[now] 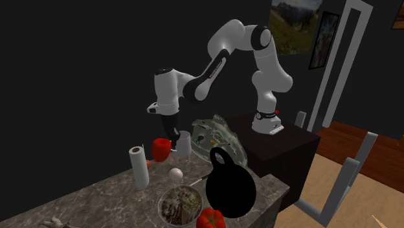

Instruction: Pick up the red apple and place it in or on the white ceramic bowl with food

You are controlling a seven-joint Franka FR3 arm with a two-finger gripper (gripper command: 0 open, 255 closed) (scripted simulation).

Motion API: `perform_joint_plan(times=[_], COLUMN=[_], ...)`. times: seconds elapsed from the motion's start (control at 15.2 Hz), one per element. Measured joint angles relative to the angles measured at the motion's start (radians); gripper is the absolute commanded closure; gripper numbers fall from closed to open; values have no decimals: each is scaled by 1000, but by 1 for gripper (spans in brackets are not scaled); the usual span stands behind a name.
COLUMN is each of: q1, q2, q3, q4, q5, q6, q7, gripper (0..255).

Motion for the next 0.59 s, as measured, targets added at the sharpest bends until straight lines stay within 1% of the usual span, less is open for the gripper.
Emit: perform_joint_plan(times=[0.59], q1=[142], q2=[64], q3=[40], q4=[126], q5=[-14], q6=[-70], q7=[182], gripper=[255])
